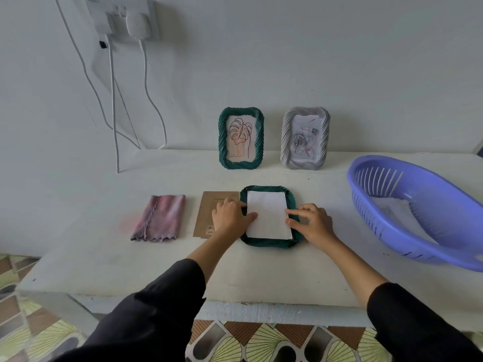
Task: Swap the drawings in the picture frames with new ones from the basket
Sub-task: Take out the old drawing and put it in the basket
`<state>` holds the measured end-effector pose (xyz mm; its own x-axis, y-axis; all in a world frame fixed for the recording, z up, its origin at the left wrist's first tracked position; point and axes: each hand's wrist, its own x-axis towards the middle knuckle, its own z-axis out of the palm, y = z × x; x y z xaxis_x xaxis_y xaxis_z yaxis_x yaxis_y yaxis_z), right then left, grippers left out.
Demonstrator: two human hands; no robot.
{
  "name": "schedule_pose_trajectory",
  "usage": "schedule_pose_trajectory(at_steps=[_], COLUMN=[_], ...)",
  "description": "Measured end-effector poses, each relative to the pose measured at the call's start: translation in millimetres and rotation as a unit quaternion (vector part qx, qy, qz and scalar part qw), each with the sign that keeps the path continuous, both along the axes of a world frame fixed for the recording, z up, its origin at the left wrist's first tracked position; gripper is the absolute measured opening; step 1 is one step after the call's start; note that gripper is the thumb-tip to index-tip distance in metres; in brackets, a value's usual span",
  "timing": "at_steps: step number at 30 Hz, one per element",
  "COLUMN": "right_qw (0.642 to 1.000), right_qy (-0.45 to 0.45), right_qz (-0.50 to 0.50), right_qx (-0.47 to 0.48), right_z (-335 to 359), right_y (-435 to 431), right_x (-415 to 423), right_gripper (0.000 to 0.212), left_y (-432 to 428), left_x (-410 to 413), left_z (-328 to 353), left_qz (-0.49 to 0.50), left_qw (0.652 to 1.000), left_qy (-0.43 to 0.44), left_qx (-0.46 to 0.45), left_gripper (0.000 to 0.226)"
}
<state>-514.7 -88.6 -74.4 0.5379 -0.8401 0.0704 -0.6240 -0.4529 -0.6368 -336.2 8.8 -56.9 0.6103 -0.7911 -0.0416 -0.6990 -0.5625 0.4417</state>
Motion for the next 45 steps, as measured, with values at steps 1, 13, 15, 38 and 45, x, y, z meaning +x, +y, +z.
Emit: schedule_pose_trajectory(at_steps=[1,13,15,38,45], right_qw=[1.000,1.000,0.999,0.991,0.986], right_qy=[0.000,0.005,0.025,0.129,0.148], right_qz=[0.000,-0.003,0.015,-0.007,0.033], right_qx=[0.000,0.004,0.030,0.031,0.066], right_z=[-0.2,2.8,7.9,120.1,102.3], right_y=[0.0,1.3,2.0,-62.4,-59.0], right_x=[-0.1,-0.1,-1.5,-120.0,-118.1], right_gripper=[0.028,0.027,0.028,0.049,0.042], left_y=[-0.4,-5.3,-6.9,-107.2,-106.2], left_x=[0.3,0.2,0.1,-172.9,-188.5], left_z=[-0.9,-0.9,0.7,2.7,11.6], left_qz=[0.002,0.079,0.098,0.004,-0.026], left_qw=[1.000,0.984,0.978,0.925,0.970], left_qy=[0.003,0.136,0.162,0.368,0.240], left_qx=[-0.007,-0.079,-0.091,-0.094,-0.040], left_gripper=[0.049,0.025,0.021,0.024,0.030])
